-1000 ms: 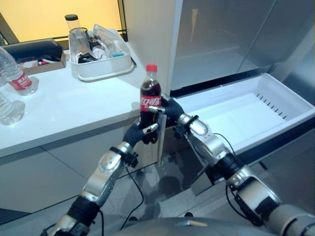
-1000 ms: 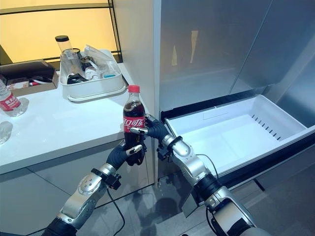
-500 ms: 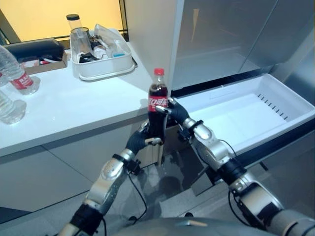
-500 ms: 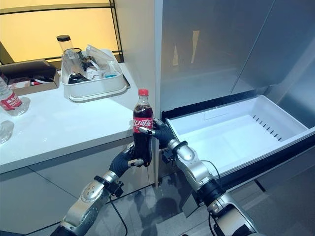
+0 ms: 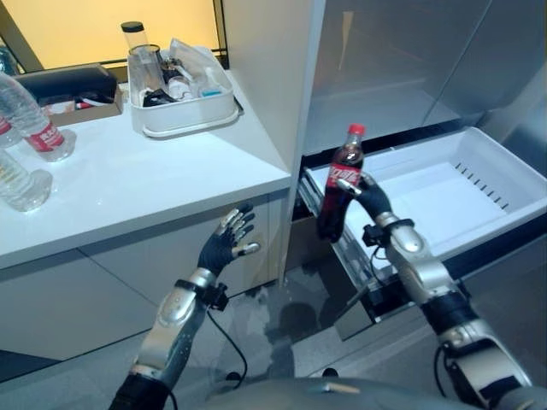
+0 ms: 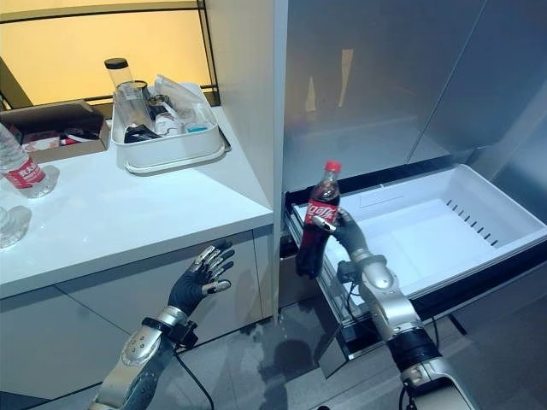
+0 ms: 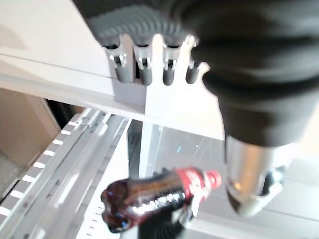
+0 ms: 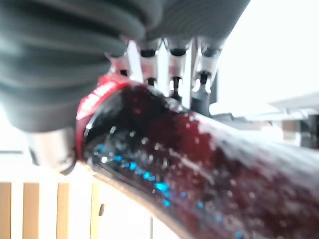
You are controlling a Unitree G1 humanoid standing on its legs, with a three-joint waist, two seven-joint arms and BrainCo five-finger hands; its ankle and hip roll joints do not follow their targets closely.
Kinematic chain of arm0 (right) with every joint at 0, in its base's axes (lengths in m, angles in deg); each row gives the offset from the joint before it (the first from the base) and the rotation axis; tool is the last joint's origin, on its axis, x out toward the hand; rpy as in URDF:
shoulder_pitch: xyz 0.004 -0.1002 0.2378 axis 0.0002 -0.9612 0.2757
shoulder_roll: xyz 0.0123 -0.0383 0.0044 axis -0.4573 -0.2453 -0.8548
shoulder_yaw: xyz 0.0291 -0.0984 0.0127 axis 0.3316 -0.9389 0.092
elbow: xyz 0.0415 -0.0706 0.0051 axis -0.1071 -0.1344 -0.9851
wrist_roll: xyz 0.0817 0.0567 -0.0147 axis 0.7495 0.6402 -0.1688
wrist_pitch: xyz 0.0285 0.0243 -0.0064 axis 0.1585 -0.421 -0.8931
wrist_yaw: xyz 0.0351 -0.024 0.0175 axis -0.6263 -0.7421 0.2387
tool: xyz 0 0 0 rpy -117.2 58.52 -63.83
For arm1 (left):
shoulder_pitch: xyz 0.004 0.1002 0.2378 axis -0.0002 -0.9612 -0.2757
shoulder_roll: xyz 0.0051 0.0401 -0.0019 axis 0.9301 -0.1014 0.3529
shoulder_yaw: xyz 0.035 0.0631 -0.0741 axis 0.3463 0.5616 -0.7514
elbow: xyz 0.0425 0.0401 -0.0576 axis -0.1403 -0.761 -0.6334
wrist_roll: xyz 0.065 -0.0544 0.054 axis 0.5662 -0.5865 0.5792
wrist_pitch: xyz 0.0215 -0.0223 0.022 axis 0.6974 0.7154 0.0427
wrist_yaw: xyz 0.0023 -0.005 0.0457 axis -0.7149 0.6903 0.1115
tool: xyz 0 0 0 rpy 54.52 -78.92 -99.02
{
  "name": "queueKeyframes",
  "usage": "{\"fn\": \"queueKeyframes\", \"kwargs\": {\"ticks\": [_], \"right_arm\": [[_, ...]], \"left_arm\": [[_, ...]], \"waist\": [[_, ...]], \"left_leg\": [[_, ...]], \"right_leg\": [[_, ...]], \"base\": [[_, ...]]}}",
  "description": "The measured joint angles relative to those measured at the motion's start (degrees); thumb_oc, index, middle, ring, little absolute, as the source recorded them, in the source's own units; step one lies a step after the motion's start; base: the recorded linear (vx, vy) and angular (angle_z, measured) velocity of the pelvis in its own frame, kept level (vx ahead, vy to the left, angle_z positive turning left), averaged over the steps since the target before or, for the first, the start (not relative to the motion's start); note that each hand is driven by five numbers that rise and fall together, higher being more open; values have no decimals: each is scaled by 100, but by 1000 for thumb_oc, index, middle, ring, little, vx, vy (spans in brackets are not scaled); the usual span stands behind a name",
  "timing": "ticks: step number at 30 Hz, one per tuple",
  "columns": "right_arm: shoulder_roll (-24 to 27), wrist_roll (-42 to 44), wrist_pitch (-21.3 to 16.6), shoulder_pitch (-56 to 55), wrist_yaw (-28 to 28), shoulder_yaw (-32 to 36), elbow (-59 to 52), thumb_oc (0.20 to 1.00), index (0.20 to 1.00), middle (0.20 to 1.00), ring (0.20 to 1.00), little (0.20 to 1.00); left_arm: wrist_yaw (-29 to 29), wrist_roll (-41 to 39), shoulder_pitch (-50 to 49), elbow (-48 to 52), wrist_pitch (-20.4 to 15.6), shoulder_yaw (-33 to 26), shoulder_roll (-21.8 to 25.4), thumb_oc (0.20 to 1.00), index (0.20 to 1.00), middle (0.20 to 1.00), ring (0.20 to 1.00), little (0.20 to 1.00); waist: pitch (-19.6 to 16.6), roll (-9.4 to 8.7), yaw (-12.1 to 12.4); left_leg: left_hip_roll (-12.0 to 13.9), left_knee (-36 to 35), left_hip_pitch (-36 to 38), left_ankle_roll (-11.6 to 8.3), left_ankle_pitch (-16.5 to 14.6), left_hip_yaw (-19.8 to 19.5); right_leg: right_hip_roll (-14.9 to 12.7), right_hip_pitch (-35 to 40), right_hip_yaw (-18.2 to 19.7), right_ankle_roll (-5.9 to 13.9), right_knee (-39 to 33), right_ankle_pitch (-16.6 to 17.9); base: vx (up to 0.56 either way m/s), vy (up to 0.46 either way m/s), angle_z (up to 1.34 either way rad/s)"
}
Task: Take the drinks into the refrigerator
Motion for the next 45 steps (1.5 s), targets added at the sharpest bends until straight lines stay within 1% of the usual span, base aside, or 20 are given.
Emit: {"fn": "queueKeyframes", "kwargs": {"ticks": [3,6,9,13,16,19,22,23,25,26,30,31,32,34,35,37,39,42,43,45], "right_arm": [[92,121,-53,-46,115,261,-174,200,200,200,200,200],[328,265,-158,-212,179,675,-602,200,200,200,200,200],[534,434,-281,-220,234,916,-663,200,200,200,200,200],[872,445,-291,-347,376,1324,-599,200,200,200,200,200],[1063,326,-396,-349,524,1359,-141,200,200,200,200,200],[1237,-129,-353,-309,650,1331,909,200,200,200,200,200],[1411,-555,-61,-287,767,1252,1763,200,200,200,200,200],[1556,-829,36,-130,769,1013,2113,200,200,200,200,200],[1615,-1058,73,-28,765,972,2182,200,200,200,200,200],[1791,-1285,71,229,762,591,2447,200,200,200,200,200],[1852,-1965,171,981,715,-132,3283,200,200,200,200,200],[1856,-2071,168,1048,716,-241,3364,200,200,200,200,200],[1864,-2323,165,1237,706,-514,3578,200,200,200,200,200],[1842,-2687,175,1489,689,-784,3909,200,200,200,200,200],[1814,-2794,181,1520,689,-786,3961,200,200,200,200,200],[1758,-3124,184,1735,695,-1160,4122,200,200,200,200,200],[1728,-3590,170,1821,705,-1397,4154,200,200,200,200,200],[1610,-4111,174,2001,771,-1645,4525,200,200,200,200,200],[1576,-4363,147,2207,817,-1673,4602,200,200,200,200,200],[1450,-4756,213,2391,930,-1829,4792,200,200,200,200,200]], "left_arm": [[-12,2,-84,1,0,-28,6,1000,1000,1000,1000,1000],[-33,5,-219,24,0,-255,31,1000,1000,1000,1000,1000],[-52,15,-267,86,-4,-441,71,1000,1000,1000,1000,1000],[-72,55,-389,341,-53,-675,226,1000,1000,1000,1000,1000],[-95,54,-440,463,-55,-698,356,1000,1000,1000,1000,1000],[-107,54,-504,482,-57,-694,473,1000,1000,1000,1000,1000],[-88,54,-582,499,-60,-698,522,1000,1000,1000,1000,1000],[-77,55,-632,518,-61,-685,552,1000,1000,1000,1000,1000],[-62,54,-685,527,-65,-690,550,1000,1000,1000,1000,1000],[-43,55,-677,533,-72,-673,548,1000,1000,1000,1000,1000],[15,54,-603,577,-102,-615,556,1000,1000,1000,1000,1000],[31,54,-594,605,-104,-609,559,1000,1000,1000,1000,1000],[82,53,-562,692,-138,-567,568,1000,1000,1000,1000,1000],[133,53,-440,778,-221,-405,574,1000,1000,1000,1000,1000],[140,53,-395,782,-227,-354,566,1000,1000,1000,1000,1000],[204,55,-341,787,-248,-258,576,1000,1000,1000,1000,1000],[250,59,-244,791,-263,-169,580,1000,1000,1000,1000,1000],[325,60,-151,803,-275,-119,588,1000,1000,1000,1000,1000],[374,60,-110,814,-289,-94,664,1000,1000,1000,1000,1000],[435,63,-17,817,-293,-14,682,1000,1000,1000,1000,1000]], "waist": [[5,1,-11],[11,0,-8],[30,-17,-9],[100,-62,-1],[108,-80,0],[177,-127,43],[251,-133,155],[296,-148,106],[335,-133,158],[352,-131,128],[444,-120,245],[478,-97,314],[545,-51,395],[635,11,495],[683,37,521],[806,60,626],[941,50,654],[1104,36,712],[1168,-37,656],[1209,-71,668]], "left_leg": [[-1,-1,-15,-1,-2,3],[0,0,-91,0,0,2],[-3,0,-95,-1,-1,3],[-3,-1,-117,-1,-2,2],[-7,-1,-182,1,0,-3],[-7,0,-206,0,0,-22],[-20,2,-383,8,15,-60],[-20,4,-400,0,23,-77],[-36,4,-444,-1,23,-98],[-30,4,-476,-1,23,-150],[-45,7,-719,-10,86,-221],[-48,6,-736,-11,89,-238],[-57,26,-827,-14,93,-312],[-66,68,-1051,-8,128,-380],[-67,76,-1102,-7,136,-413],[-75,89,-1194,-9,144,-465],[-84,128,-1298,-9,160,-490],[-113,178,-1425,-5,163,-606],[-122,201,-1455,-5,163,-624],[-128,217,-1500,-5,163,-655]], "right_leg": [[2,-19,6,2,0,-2],[6,-94,9,2,1,0],[6,-99,10,6,1,-3],[3,-118,10,6,1,-3],[-1,-168,3,6,1,-2],[0,-183,-12,9,1,-4],[-14,-324,-50,9,10,3],[-10,-358,-78,9,28,5],[-11,-359,-119,15,27,-7],[-15,-389,-148,20,27,-13],[-22,-575,-251,10,29,-3],[-23,-582,-280,10,29,-4],[-26,-638,-318,10,30,-5],[-36,-780,-376,-3,31,10],[-39,-797,-430,-4,31,10],[-45,-864,-477,-4,32,9],[-62,-908,-538,-5,32,10],[-83,-946,-629,-5,33,10],[-94,-960,-661,-4,32,10],[-100,-969,-713,-2,31,8]], "base": [[0,0,0],[0,0,0],[0,0,0],[0,0,0],[-4,2,1],[-26,5,1],[-23,10,4],[-13,12,5],[-19,21,7],[-32,29,10],[-33,29,15],[-39,35,13],[-39,35,15],[-36,34,24],[-53,49,27],[-33,36,10],[-31,32,14],[-17,16,18],[-21,17,10],[-17,23,10]]}}
